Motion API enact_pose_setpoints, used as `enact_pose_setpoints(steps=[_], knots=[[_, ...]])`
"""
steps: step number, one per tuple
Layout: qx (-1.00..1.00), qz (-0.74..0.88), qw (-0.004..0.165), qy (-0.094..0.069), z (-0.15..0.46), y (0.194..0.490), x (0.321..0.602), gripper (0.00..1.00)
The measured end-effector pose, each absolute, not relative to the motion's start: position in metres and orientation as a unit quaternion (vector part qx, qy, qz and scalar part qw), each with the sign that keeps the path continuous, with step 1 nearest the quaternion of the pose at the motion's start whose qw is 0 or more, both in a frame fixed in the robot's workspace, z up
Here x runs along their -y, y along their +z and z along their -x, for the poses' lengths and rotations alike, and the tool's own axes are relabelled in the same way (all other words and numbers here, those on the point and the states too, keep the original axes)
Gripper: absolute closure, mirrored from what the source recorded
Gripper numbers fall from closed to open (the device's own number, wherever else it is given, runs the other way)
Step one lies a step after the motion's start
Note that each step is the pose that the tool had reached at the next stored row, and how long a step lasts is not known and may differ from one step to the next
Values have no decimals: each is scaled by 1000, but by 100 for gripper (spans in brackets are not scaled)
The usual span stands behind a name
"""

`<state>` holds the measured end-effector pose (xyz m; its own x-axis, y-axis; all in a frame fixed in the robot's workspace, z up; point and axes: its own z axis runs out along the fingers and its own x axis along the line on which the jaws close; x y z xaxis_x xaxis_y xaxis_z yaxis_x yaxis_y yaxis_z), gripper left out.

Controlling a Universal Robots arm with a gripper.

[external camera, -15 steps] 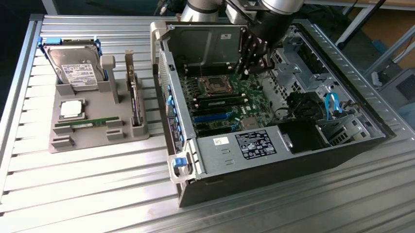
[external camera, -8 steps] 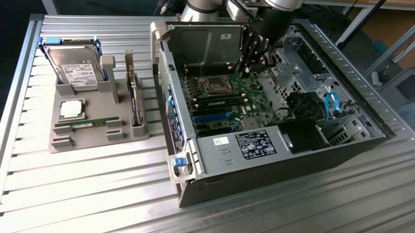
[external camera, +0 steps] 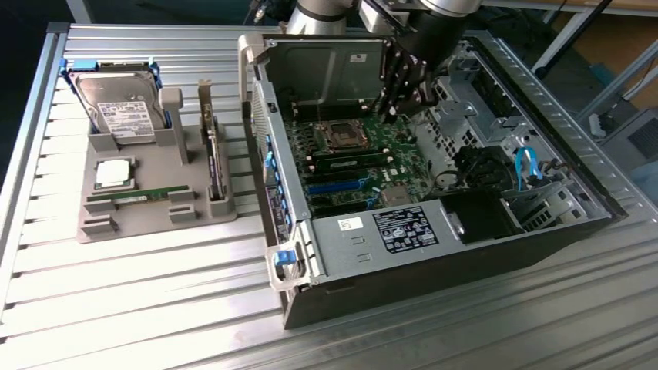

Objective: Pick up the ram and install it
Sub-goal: 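Insert the ram into the slot, then press down the ram until it locks into place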

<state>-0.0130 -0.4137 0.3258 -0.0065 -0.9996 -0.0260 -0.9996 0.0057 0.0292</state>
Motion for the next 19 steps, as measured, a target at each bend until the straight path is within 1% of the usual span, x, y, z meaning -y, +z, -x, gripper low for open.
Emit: enact_pose_setpoints(steps=[15,16,18,19], knots=[[709,-705,0,-19,13,326,414,75],[709,-705,0,-19,13,326,414,76],[709,-705,0,-19,13,326,414,89],[709,-705,0,-19,13,326,414,90]])
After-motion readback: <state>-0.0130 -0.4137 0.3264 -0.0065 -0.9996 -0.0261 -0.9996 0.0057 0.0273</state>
